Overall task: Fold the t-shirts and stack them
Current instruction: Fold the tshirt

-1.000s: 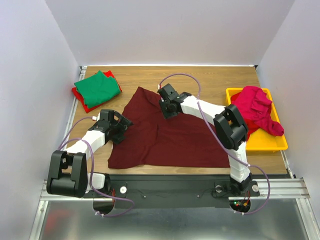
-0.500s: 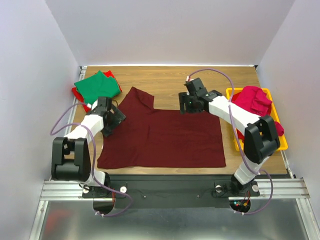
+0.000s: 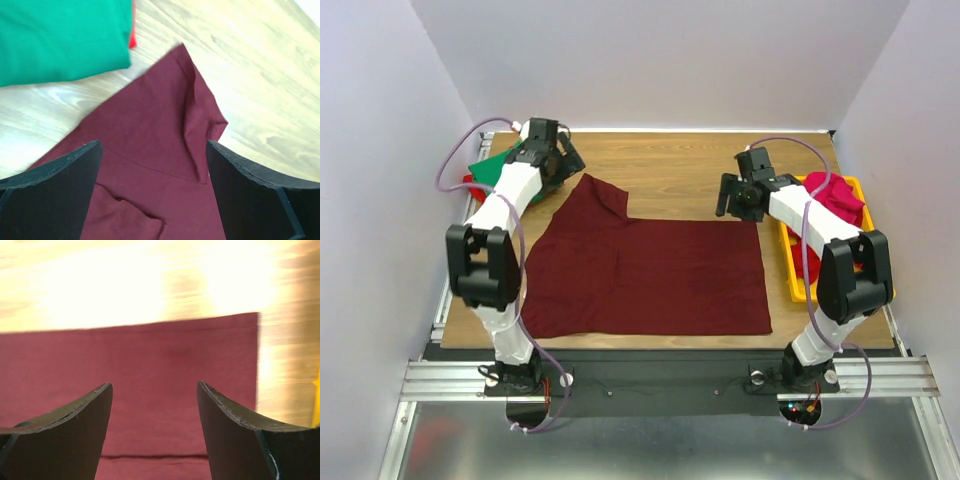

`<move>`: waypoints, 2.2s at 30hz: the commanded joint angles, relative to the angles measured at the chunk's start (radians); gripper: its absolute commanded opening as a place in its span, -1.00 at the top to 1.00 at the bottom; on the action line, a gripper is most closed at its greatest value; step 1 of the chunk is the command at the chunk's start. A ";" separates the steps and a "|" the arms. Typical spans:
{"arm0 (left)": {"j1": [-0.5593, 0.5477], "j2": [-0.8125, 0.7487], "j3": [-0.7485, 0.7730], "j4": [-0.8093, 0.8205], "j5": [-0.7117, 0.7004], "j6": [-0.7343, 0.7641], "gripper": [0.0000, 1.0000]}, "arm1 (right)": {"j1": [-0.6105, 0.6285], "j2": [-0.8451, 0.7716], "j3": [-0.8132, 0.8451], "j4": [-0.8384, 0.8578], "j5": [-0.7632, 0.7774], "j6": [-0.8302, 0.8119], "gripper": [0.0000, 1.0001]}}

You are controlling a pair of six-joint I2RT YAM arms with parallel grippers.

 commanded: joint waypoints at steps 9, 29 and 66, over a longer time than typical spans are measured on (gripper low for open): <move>-0.078 0.345 0.448 -0.184 0.016 0.092 -0.92 | -0.150 0.062 0.032 0.013 -0.001 0.008 -0.46; -0.104 0.464 0.529 -0.098 0.039 0.063 -0.89 | -0.196 0.227 0.080 0.076 0.039 -0.008 -0.40; -0.058 0.613 0.633 -0.089 -0.062 -0.103 -0.81 | -0.210 0.243 0.019 0.096 0.018 -0.021 0.95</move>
